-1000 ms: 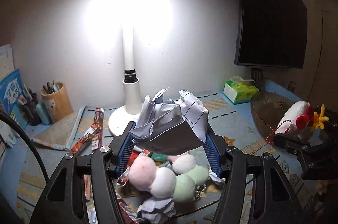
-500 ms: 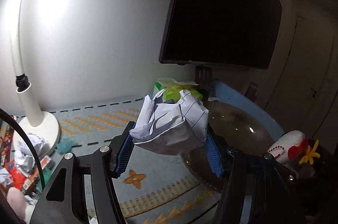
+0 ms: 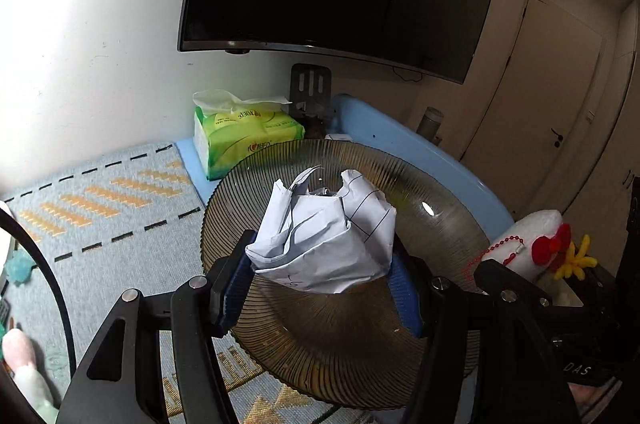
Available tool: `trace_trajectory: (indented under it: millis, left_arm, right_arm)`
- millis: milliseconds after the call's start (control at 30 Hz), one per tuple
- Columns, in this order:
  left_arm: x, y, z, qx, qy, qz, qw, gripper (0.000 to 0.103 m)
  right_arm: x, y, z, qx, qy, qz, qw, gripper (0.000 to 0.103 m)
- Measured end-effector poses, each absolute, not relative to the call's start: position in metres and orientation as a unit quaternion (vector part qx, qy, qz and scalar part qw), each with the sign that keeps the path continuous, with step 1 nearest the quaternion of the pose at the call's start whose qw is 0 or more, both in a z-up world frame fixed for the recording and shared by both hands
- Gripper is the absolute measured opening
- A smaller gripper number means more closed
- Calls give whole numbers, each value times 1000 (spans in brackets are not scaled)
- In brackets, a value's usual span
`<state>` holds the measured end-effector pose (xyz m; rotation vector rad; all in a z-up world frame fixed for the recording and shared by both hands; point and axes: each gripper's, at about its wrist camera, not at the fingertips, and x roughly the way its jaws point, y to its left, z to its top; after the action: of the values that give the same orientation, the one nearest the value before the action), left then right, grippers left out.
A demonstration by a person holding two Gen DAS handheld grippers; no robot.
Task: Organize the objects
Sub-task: 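Carry paper ball and duck to the amber glass bowl and release both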
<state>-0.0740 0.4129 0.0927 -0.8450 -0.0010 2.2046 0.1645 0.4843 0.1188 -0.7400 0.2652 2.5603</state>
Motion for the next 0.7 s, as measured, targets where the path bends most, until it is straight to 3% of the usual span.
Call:
trace_trajectory:
  millis: [300, 400, 467, 500, 533, 700]
  left_arm:
    - [-76, 415, 87, -326, 0, 861, 391, 59]
    - [-75, 414, 89, -320, -4, 862, 393, 60]
    - [-75, 410, 88, -311, -22, 868, 386, 71]
    - [-74, 407, 88, -308, -37, 865, 395, 98]
    - [-75, 404, 89, -304, -48, 859, 410, 103]
    - [-68, 388, 108, -263, -71, 874, 403, 103]
  right_arm:
    - [161, 481, 118, -268, 99, 932, 225, 78]
    - [157, 481, 119, -272, 96, 930, 226, 83]
    - [153, 481, 118, -284, 100, 928, 220, 103]
    - [151, 481, 119, -288, 105, 928, 210, 103]
    - [151, 480, 121, -282, 107, 932, 201, 103]
    - [161, 455, 139, -209, 58, 955, 203, 103]
